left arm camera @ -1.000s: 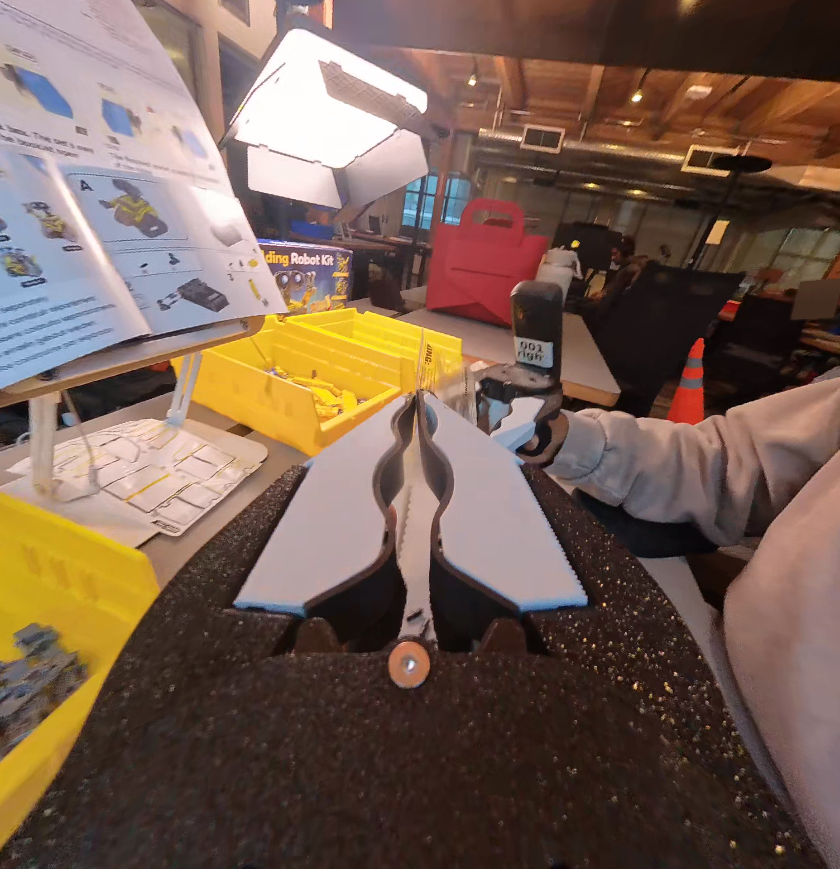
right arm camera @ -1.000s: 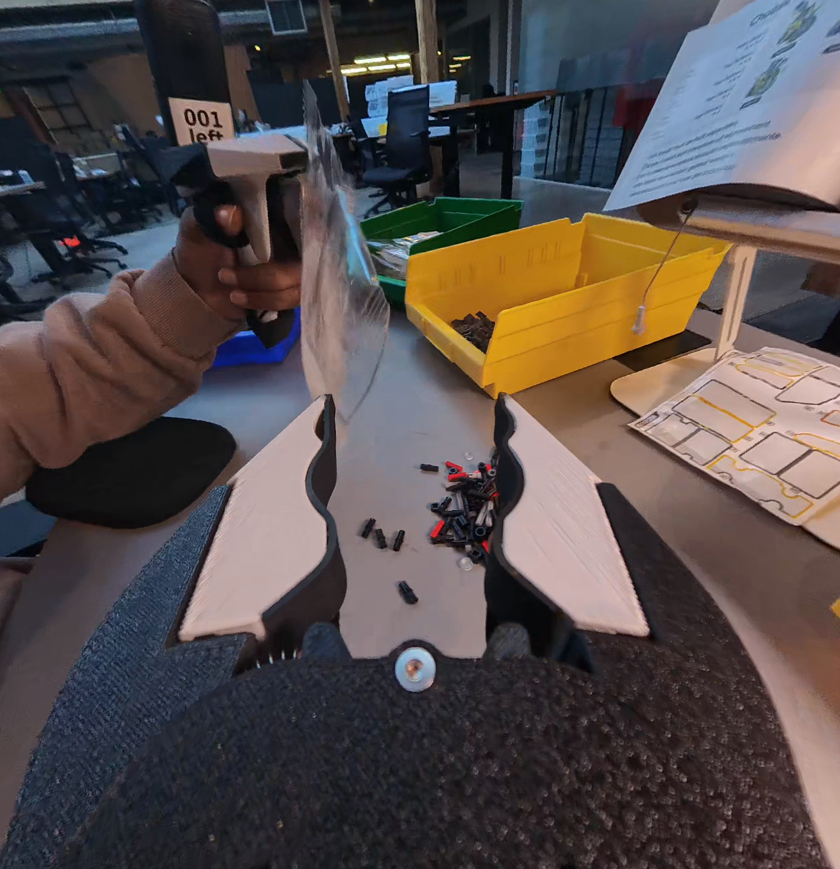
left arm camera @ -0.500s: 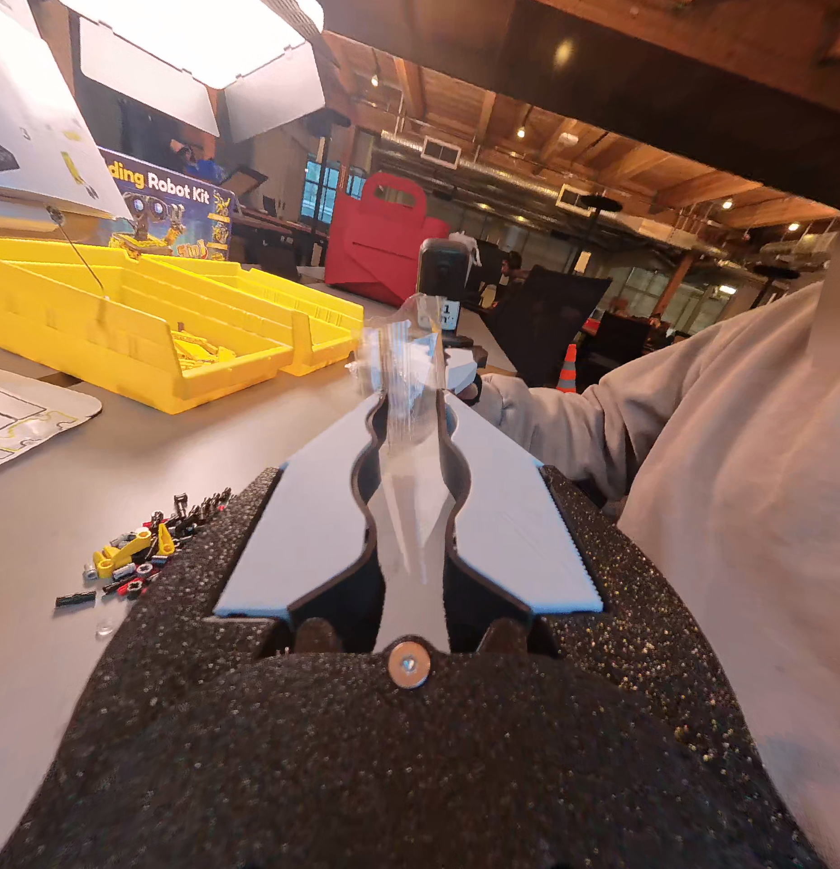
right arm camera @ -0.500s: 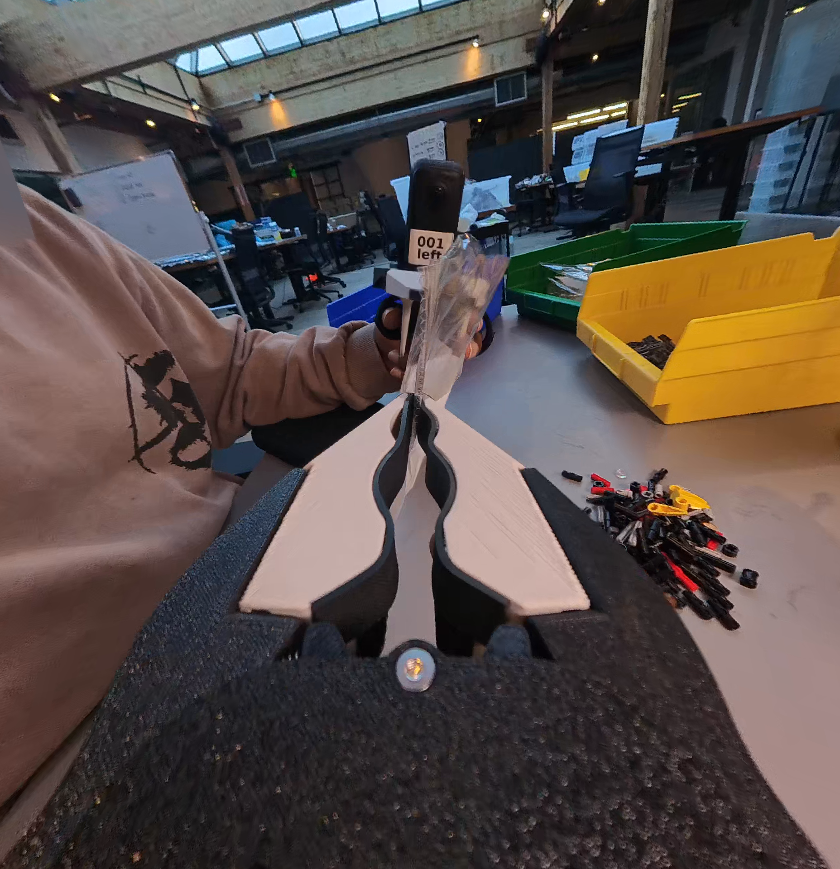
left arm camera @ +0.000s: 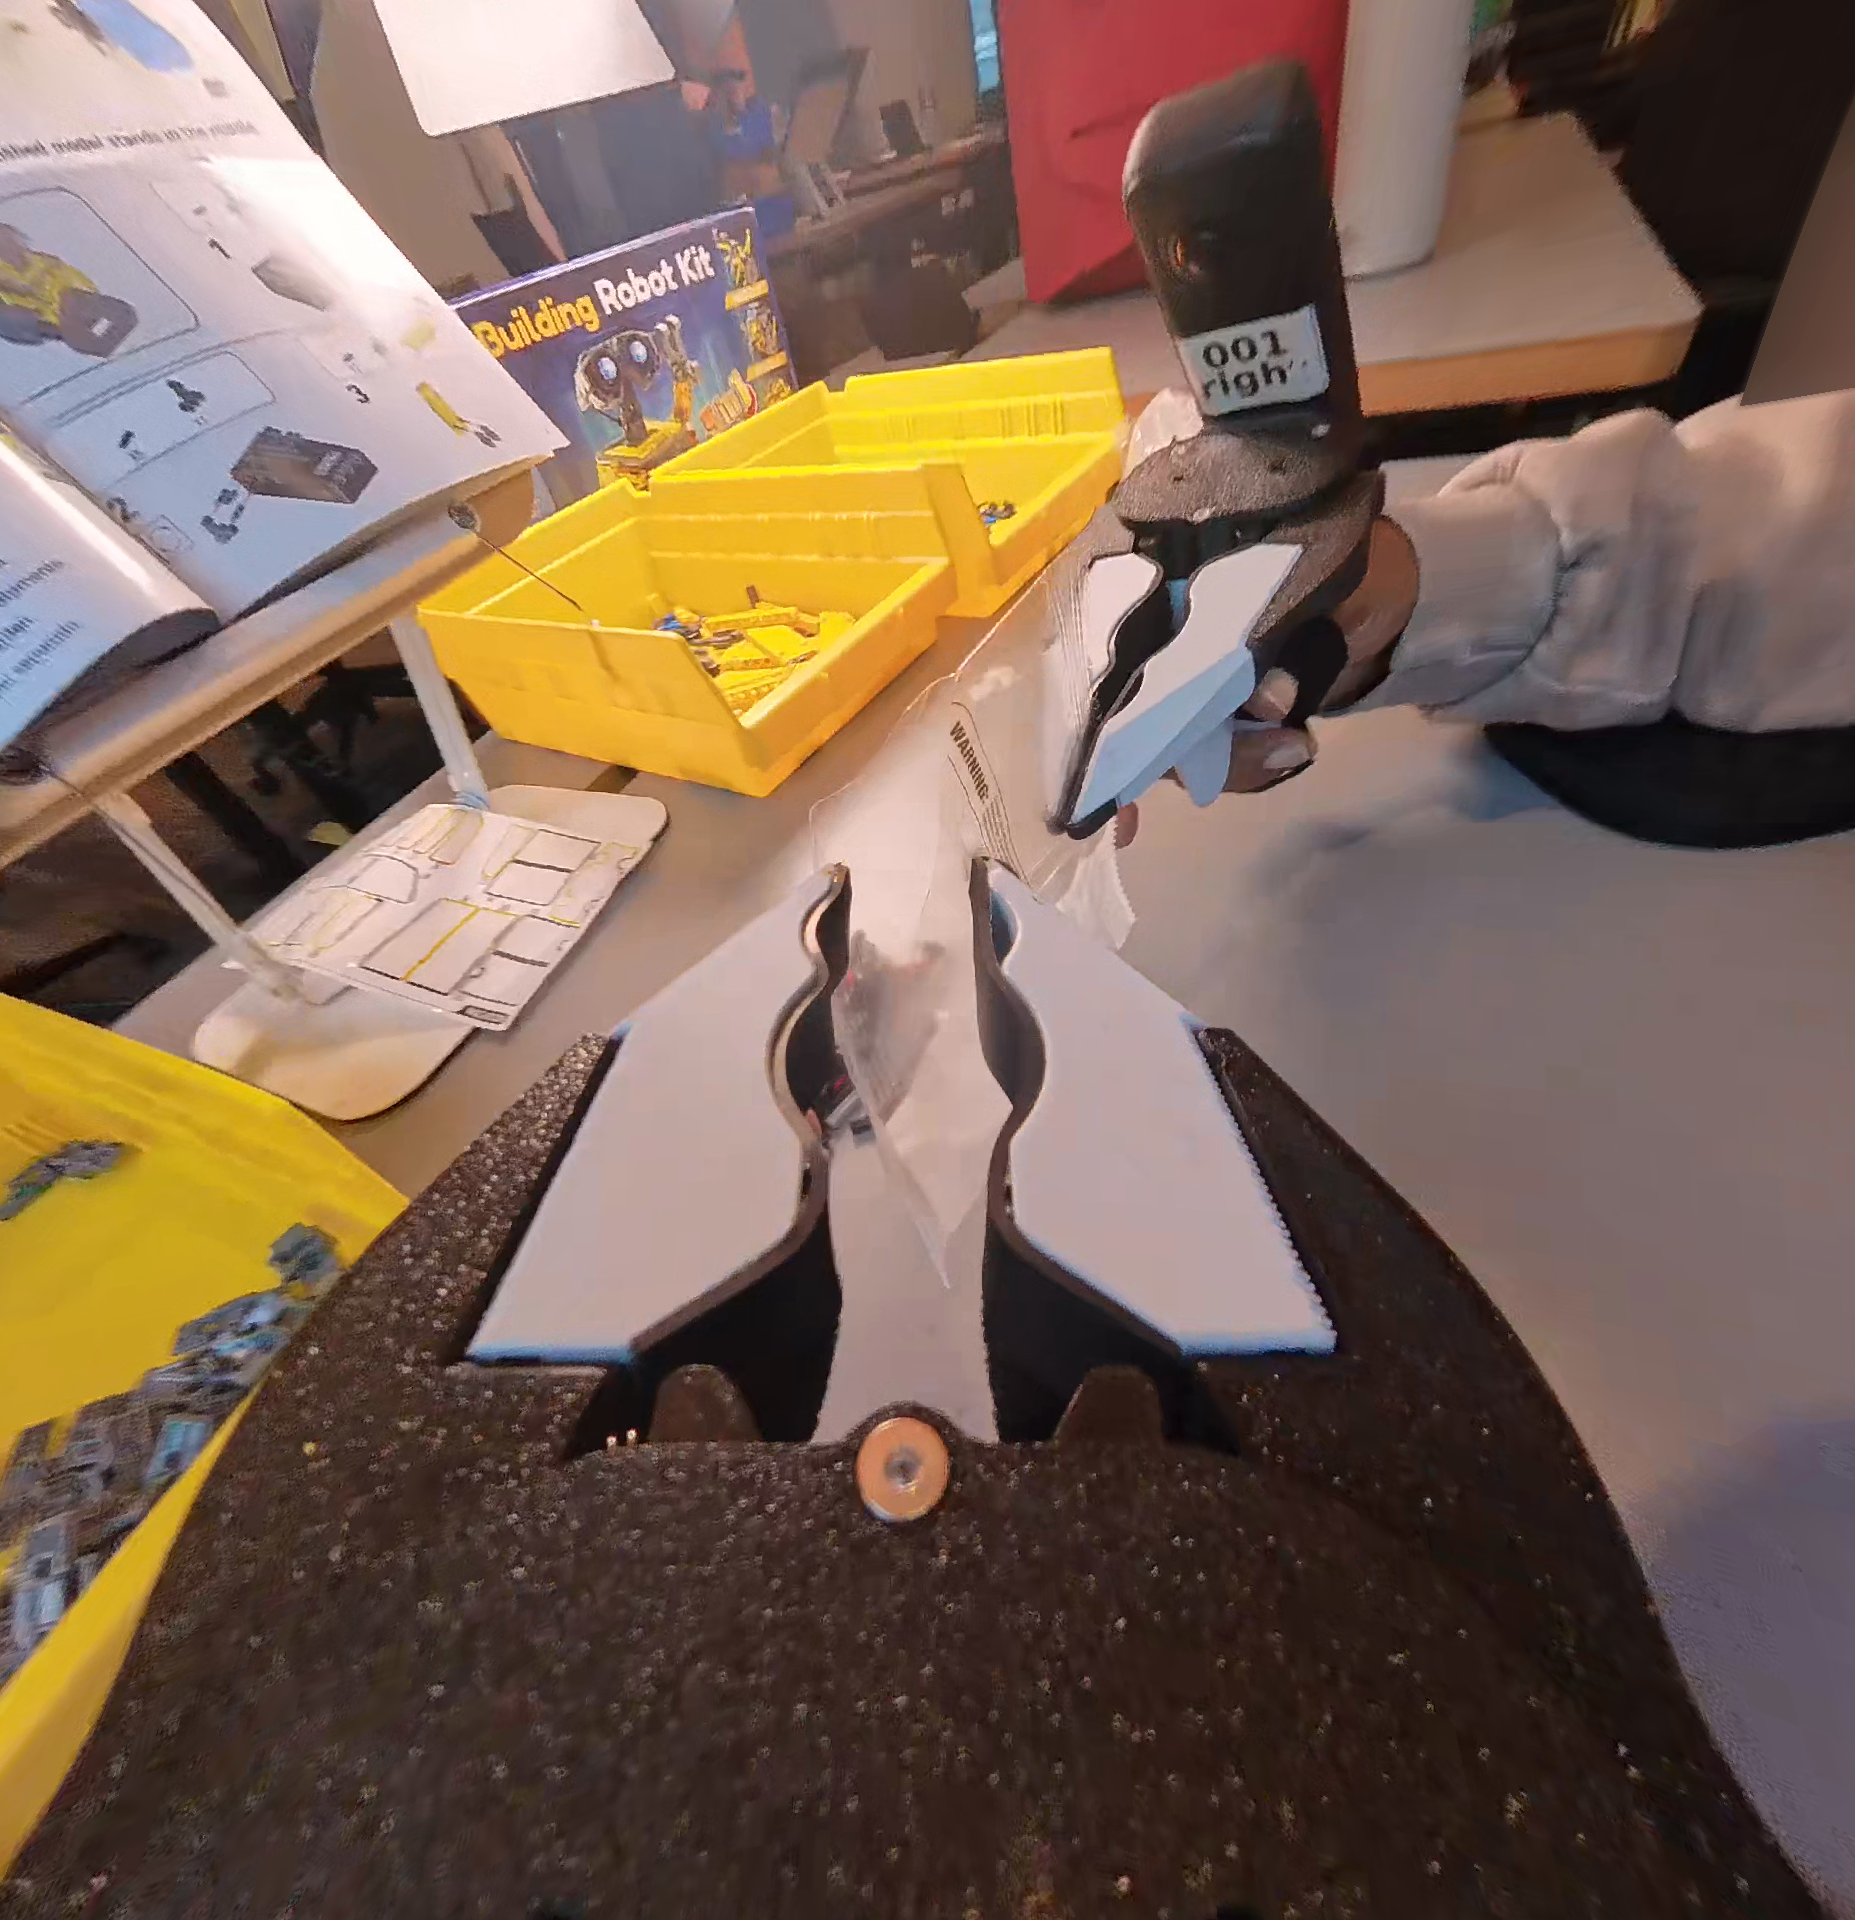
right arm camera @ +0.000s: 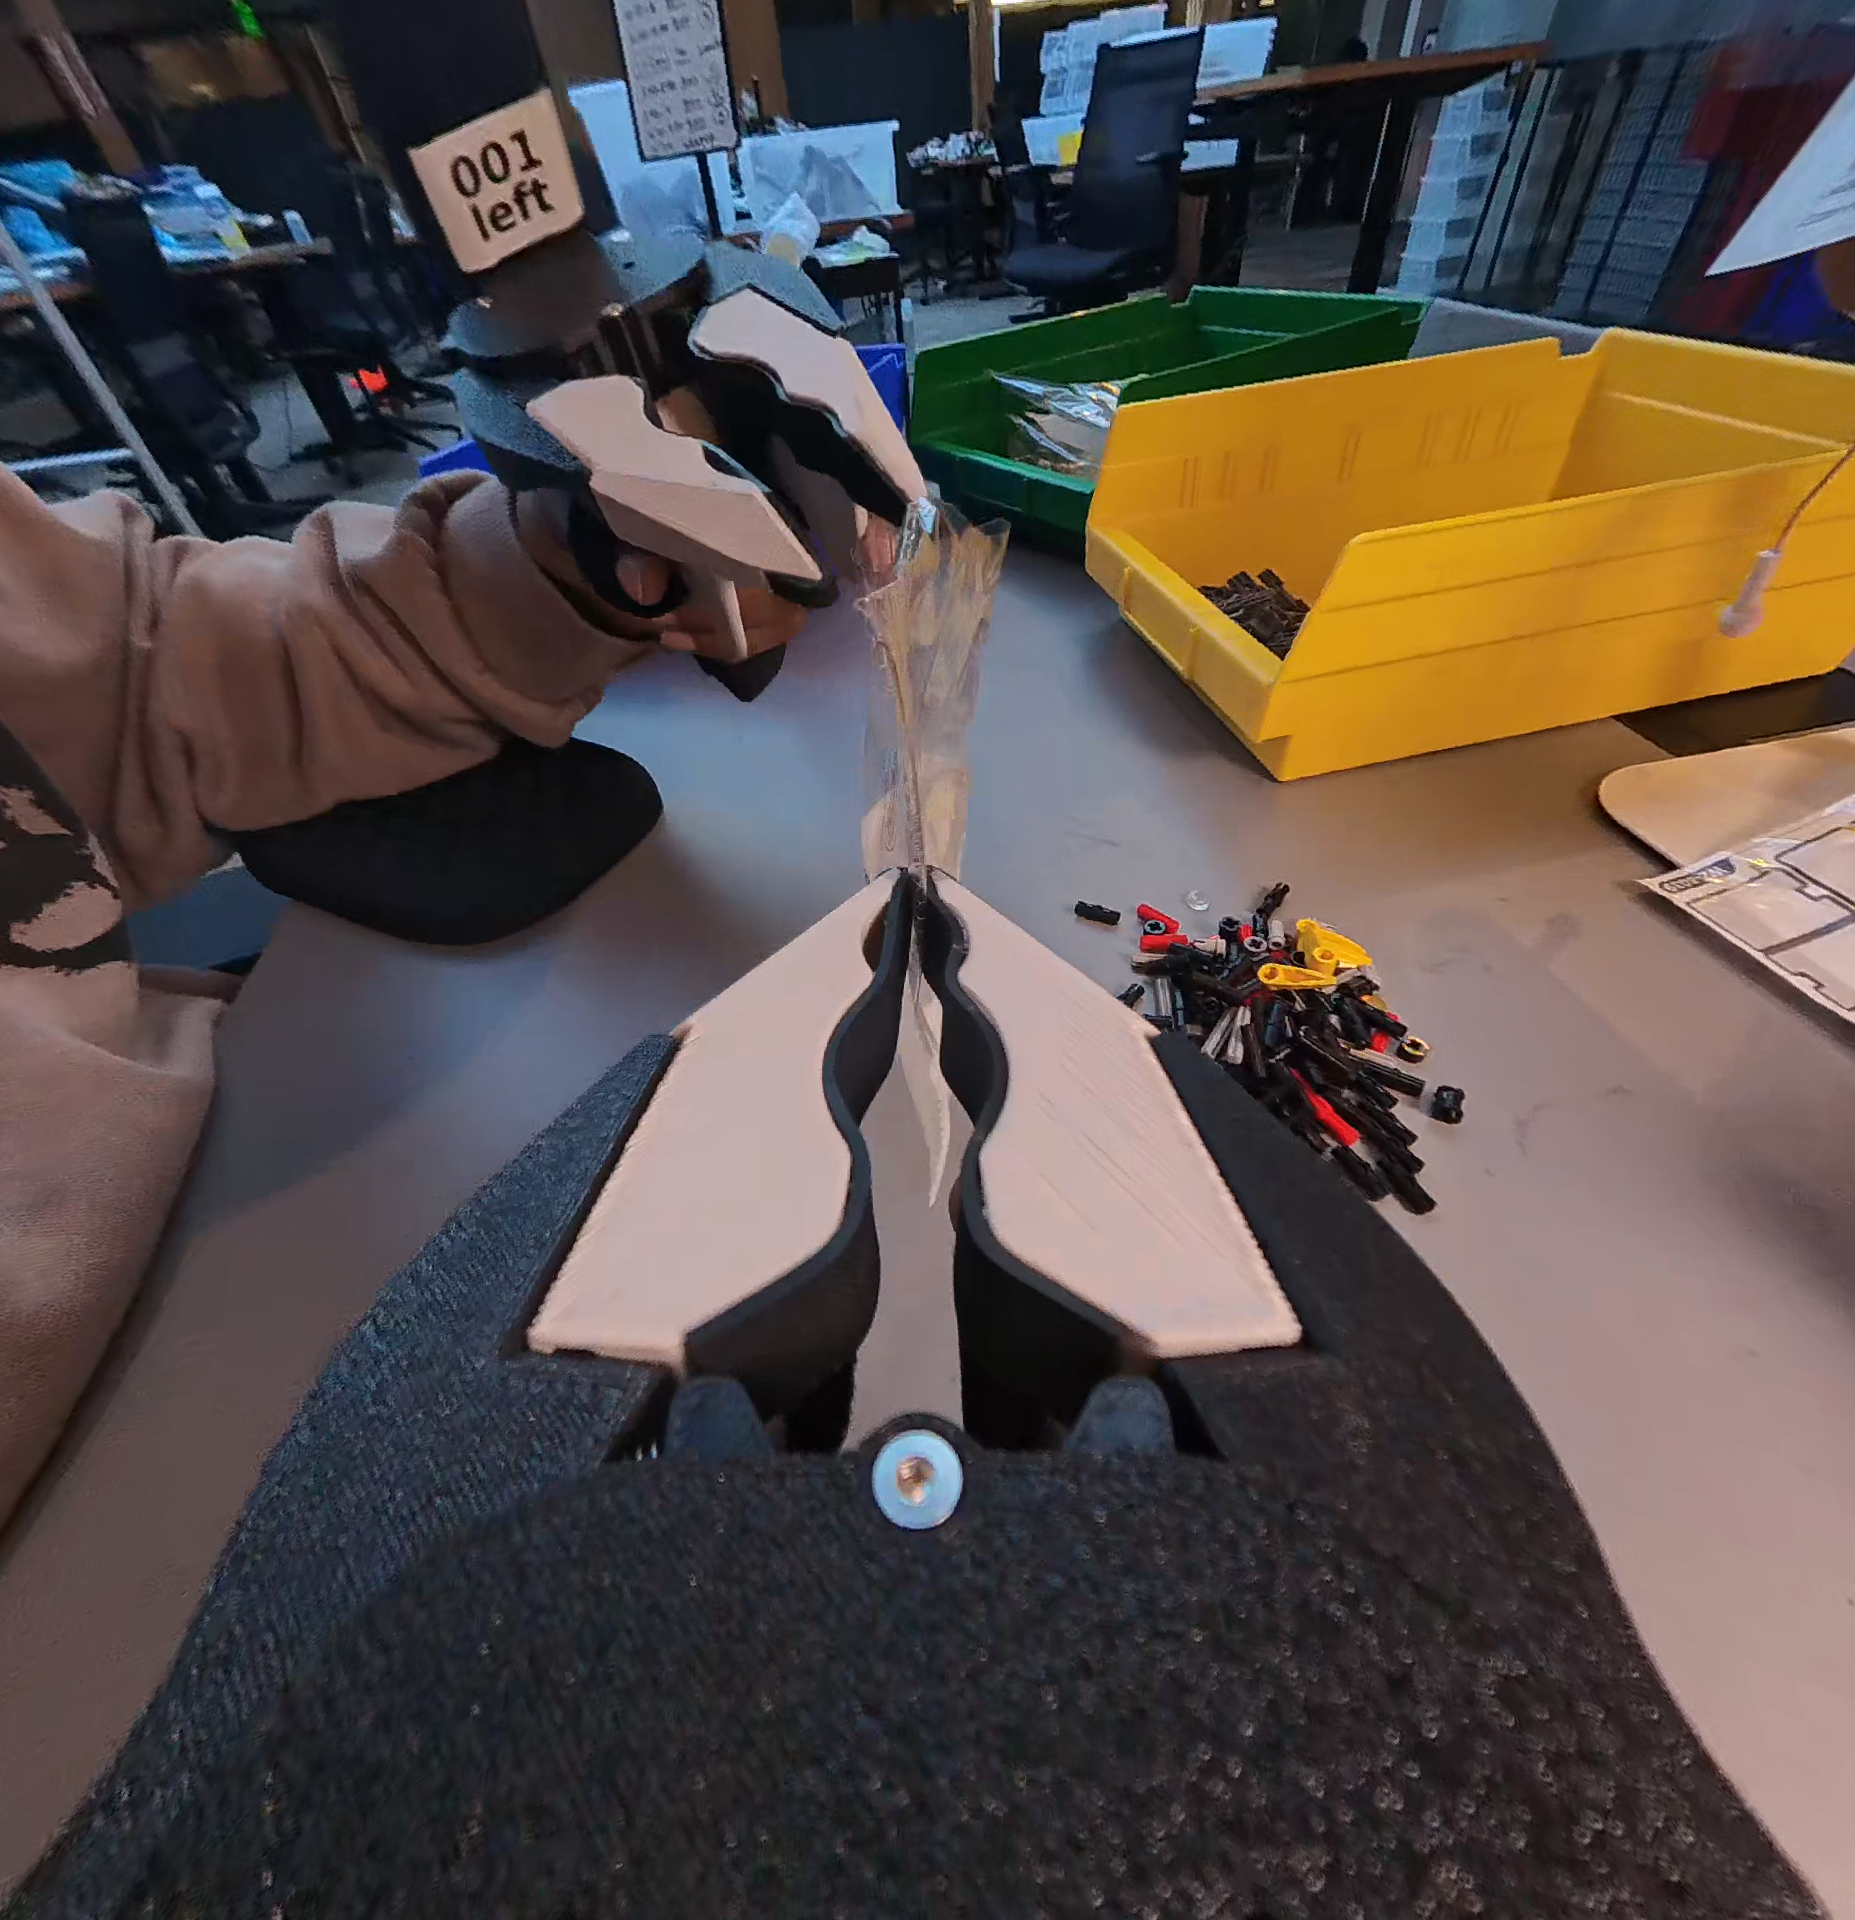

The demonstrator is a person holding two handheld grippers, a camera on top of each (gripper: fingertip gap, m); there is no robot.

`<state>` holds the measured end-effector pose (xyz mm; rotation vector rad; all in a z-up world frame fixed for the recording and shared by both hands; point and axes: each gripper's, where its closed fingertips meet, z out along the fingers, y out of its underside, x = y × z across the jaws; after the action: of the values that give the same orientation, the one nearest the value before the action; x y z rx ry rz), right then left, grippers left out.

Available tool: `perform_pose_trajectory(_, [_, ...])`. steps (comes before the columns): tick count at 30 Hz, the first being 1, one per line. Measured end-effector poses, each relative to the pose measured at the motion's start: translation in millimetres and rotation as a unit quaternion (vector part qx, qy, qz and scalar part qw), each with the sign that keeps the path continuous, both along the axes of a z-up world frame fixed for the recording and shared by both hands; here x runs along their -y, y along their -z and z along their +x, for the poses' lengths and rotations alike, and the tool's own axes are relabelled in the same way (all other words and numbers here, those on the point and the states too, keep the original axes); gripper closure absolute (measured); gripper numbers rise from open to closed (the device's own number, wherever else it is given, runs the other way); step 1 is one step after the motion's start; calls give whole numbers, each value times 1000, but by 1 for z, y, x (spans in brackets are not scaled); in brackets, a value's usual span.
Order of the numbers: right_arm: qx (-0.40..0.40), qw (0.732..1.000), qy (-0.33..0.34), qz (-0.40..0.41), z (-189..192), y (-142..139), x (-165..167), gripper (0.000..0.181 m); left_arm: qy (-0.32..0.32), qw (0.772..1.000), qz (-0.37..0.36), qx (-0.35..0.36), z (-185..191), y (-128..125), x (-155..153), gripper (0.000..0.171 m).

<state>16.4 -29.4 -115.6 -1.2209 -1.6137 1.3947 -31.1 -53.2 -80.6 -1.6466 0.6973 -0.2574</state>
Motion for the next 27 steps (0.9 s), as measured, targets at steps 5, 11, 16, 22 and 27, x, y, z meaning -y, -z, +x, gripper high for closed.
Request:
perform_pose_trajectory(5, [4, 1000, 16, -10, -1, -3, -4, 181, -11, 998, 27, -57, 4, -8, 4, 153])
perform_pose_trajectory(11, [5, 1000, -6, 5, -2, 0, 9, 181, -4, 996, 16, -86, 10, -4, 5, 151])
perform_pose_trajectory(16, [5, 1000, -12, 16, -3, -1, 16, 181, 18, 994, -6, -112, 19, 2, 13, 165])
perform_pose_trajectory(22, [22, 998, -24, 53, -3, 8, 23, 181, 41, 990, -32, -128, 27, 11, 19, 171])
perform_pose_trajectory(27, [51, 996, -48, 53, 1, 4, 31, 154, 45, 982, -56, -176, 25, 15, 25, 171])
